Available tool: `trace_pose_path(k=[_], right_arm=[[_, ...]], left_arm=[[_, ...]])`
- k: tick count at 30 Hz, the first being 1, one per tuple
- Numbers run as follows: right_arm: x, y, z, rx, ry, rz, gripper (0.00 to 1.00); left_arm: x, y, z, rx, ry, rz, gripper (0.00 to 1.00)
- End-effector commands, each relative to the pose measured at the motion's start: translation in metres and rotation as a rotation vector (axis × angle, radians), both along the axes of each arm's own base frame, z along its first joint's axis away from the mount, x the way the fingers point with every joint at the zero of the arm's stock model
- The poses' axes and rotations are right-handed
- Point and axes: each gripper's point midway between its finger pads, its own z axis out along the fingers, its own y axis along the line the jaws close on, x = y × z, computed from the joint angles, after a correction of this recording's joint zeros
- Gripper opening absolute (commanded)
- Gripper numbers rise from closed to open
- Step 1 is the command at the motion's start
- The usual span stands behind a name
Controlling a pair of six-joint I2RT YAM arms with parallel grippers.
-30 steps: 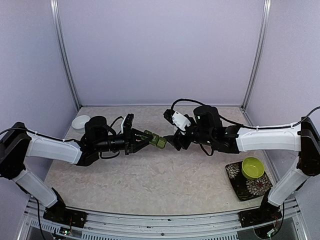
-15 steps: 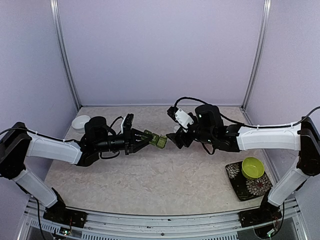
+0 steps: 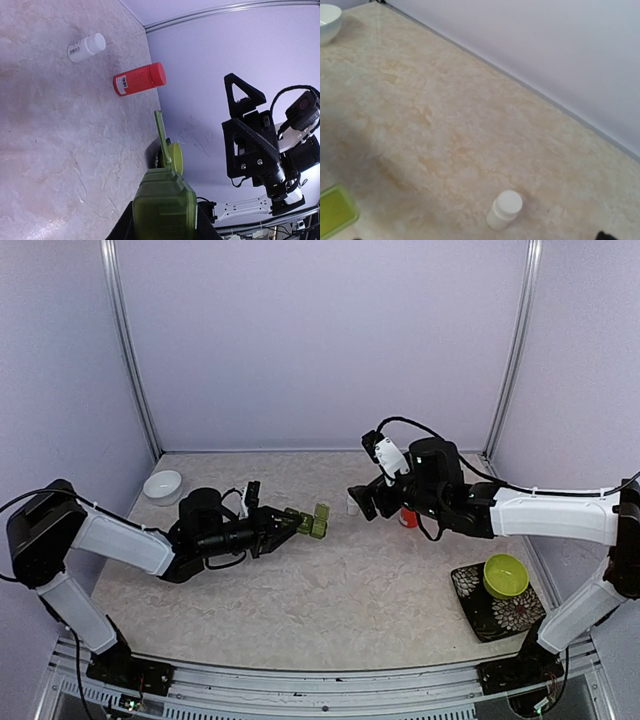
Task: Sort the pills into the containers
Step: Place the pill container at the center of the board.
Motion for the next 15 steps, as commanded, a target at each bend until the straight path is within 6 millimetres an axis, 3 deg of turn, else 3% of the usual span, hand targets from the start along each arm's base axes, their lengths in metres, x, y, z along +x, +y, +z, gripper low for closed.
trace_pose_path(k=[1,15], right_arm=[[-0.003,-0.011,-0.006,0.023,0.039,-0.041,1.00],[-0.005,-0.026,-0.002,0.039,0.030,-0.098,1.00]], left_arm=[[0.023,0.002,-0.008,0.011,-0.007,0.120,0.28],[0.061,-0.036,-0.077,0.128,0.069,0.163,0.29]])
